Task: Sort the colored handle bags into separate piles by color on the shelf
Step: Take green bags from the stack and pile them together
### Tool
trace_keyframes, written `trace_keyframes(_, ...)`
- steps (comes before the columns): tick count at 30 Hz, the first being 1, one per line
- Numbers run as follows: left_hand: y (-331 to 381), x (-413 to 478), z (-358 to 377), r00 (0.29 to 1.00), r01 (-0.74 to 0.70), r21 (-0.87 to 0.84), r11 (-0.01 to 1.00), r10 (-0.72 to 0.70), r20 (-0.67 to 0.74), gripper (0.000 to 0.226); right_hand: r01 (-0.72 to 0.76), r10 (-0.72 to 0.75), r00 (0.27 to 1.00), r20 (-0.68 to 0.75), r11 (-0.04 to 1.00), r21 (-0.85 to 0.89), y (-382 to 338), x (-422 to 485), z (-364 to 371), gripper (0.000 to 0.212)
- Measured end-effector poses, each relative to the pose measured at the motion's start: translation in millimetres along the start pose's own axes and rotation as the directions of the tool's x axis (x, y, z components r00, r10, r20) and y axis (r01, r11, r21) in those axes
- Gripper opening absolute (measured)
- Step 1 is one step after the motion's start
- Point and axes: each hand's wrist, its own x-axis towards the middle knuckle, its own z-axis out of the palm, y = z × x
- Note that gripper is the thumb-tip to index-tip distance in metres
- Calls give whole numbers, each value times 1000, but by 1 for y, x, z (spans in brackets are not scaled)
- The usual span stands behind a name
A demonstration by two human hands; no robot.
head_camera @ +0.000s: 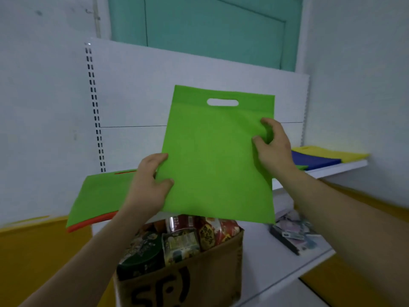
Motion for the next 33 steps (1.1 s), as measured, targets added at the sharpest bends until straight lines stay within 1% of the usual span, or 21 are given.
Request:
trace_keyframes(7,73,-13,115,988,18,-116,993,0,155,60,-39,27,995,-97,992,-120,50,9,-137,46)
trace_keyframes(12,121,-25,199,970,54,-197,979,-4,244,61,-115,78,979,-190,974,-193,85,10,-236,48)
trace_keyframes(18,166,-32,277,939,100,-319,943,17,344,60,-208,135,951,-279,945,-251,117,12,-319,49)
trace_keyframes(21,176,-26,306,925,104,-362,926,43,377,61,-240,147,935,-322,932,-272,133,16,-342,49)
trace_keyframes(25,180,-11,340,915,84,-382,920,81,395,60,-273,166,923,-348,919,-285,156,27,-352,49)
trace_keyframes(29,171,16,368,920,26,-352,935,115,374,59,-284,177,918,-354,917,-280,179,53,-344,49)
trace_keyframes(33,156,50,389,926,25,-350,937,109,360,59,-281,179,921,-346,921,-270,202,90,-324,49)
